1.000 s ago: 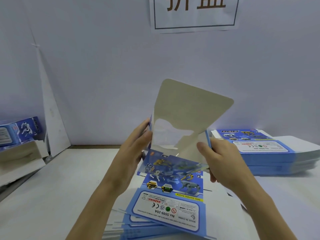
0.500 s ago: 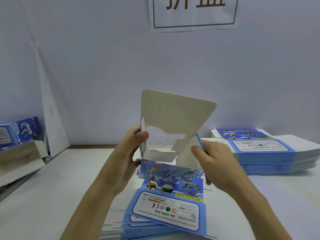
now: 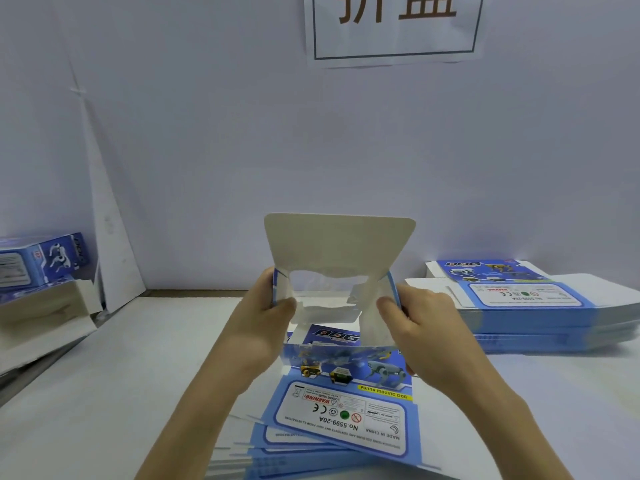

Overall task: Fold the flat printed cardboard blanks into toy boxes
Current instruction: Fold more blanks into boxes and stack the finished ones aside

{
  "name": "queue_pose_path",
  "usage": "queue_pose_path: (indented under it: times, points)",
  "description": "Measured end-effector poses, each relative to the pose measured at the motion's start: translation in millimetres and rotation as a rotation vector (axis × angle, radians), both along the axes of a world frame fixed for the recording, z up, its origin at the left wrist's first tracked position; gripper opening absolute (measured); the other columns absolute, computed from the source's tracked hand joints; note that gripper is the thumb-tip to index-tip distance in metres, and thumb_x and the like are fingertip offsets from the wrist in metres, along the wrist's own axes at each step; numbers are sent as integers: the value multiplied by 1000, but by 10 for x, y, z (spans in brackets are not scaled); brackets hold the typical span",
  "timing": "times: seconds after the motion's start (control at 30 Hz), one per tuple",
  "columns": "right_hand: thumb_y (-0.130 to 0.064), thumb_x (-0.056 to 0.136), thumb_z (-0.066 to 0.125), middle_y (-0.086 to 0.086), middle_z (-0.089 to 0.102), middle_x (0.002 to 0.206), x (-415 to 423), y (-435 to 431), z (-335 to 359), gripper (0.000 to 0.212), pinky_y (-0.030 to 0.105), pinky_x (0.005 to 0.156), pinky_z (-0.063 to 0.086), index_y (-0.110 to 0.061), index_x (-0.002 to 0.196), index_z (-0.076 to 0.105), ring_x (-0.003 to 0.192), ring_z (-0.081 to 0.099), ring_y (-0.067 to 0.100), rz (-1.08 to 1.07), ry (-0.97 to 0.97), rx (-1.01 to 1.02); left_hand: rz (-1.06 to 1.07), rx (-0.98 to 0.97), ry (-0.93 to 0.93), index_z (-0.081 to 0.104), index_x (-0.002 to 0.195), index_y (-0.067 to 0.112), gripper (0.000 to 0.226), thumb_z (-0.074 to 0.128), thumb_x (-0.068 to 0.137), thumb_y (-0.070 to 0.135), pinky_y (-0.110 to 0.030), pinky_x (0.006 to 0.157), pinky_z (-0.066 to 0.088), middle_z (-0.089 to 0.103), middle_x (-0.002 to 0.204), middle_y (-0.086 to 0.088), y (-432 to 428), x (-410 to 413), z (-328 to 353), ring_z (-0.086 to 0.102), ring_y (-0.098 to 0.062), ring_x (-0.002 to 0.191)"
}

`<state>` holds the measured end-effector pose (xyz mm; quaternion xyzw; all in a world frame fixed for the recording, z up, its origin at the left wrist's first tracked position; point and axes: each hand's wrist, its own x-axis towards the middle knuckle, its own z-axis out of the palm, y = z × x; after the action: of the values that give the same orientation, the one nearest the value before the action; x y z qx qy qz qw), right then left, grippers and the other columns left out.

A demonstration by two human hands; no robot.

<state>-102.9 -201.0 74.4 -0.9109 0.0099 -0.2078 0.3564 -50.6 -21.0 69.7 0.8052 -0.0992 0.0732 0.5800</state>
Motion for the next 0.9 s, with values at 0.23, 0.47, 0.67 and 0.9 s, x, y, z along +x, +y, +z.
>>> queue_pose_path:
  times: [0.23, 0.47, 0.67, 0.9]
  points:
    - [-21, 100, 37, 6, 46, 50, -2, -3, 19, 42, 44, 59, 47, -12, 59, 38, 57, 59, 32, -77, -68, -121, 156, 302, -296, 42, 97, 26, 22, 37, 98, 4, -1, 49, 38, 44, 67, 15, -18, -88, 19, 47, -9, 58]
    - [-23, 99, 39, 8, 55, 56, 22, -6, 0, 35, 44, 65, 49, -11, 67, 45, 59, 62, 30, -59, -46, -126, 176, 273, -375, 47, 88, 23, 18, 35, 101, 16, 1, 53, 37, 46, 61, 17, -20, -114, 8, 52, -8, 53]
    - [-25, 98, 44, 11, 57, 55, 18, -11, -10, 34, 44, 59, 50, -9, 68, 50, 53, 60, 32, -64, -116, -51, 106, 222, -530, 60, 94, 10, 34, 36, 92, 34, 2, 53, 36, 45, 48, 21, -36, -162, 21, 53, 20, 64]
    - [-14, 95, 41, 12, 64, 61, 42, -40, -37, 17, 32, 42, 51, -23, 83, 48, 43, 62, 24, -90, -88, 160, -38, 44, -388, 56, 100, 33, 26, 40, 93, 52, -3, 54, 40, 61, 82, 25, -22, -140, 43, 58, 9, 72]
